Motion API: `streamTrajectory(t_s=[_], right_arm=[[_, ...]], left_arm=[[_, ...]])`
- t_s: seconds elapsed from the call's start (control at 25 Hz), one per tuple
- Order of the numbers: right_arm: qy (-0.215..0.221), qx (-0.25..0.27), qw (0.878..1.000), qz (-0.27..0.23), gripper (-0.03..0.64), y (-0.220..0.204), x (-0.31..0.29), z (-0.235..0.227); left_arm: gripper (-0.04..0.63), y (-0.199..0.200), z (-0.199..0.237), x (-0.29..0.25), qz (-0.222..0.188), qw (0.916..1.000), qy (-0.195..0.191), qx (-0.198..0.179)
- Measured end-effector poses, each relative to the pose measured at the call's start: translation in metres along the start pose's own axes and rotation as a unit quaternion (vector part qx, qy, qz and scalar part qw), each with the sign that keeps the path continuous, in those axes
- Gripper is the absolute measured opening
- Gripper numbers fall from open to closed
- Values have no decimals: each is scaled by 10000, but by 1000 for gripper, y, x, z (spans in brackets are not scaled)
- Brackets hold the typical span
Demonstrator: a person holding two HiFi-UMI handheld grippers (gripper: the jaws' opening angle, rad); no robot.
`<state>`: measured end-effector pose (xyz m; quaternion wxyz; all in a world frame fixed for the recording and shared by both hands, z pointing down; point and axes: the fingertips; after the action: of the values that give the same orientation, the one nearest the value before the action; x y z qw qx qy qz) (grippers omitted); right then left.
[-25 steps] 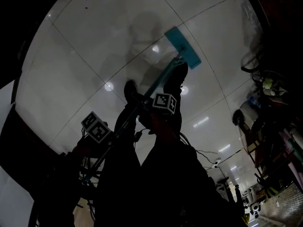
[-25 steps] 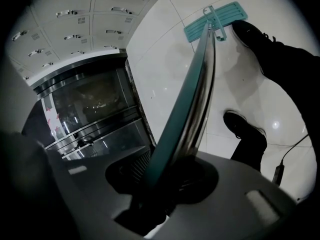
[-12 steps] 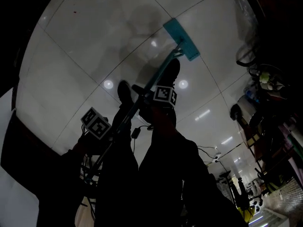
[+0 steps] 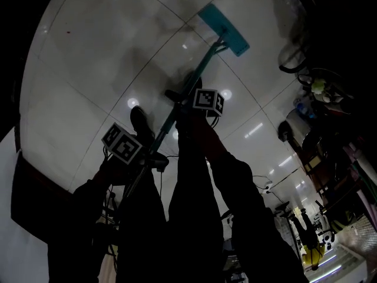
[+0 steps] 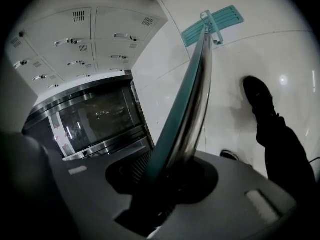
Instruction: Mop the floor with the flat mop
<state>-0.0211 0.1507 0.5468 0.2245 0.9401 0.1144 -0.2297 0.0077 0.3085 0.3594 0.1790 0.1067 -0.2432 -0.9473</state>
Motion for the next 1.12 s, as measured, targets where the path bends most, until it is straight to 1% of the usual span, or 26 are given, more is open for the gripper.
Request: streamTrajectory(t_s=[0.16,0.32,0.4,0.56,0.68,0.92,1.12], right_arm=[[19,180,9998,-129,147,53,22,3],[45,27,9996,-287,147,102,45,9],[92,-20,9993,-357,147,125,56,11],[105,47,9986,-524,149,174,77,14],[117,66,9979,-639,149,205,93,17],[143,176,9976,-649,152,240,113,17],[5,231,9971,-722,150,241,118,15]], left_arm=[[72,45,-19,-13,52,9999,57,-85],[72,91,-34,-24,157,9993,267,-211],[72,113,-45,-33,190,9993,229,-229],[72,157,-63,-47,237,9990,241,-305],[72,184,-82,-59,172,9995,65,-268],[64,218,-99,-74,-93,9996,-207,-146],[61,218,-103,-80,-115,9995,-218,-177]])
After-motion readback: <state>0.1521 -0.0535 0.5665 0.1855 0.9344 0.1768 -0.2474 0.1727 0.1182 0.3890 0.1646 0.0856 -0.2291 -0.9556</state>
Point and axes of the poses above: the fingertips, and each gripper's own axes: x backward along the fingers, z to its left, y out of its top, and after that the axes turned 3 degrees about x, right-handed
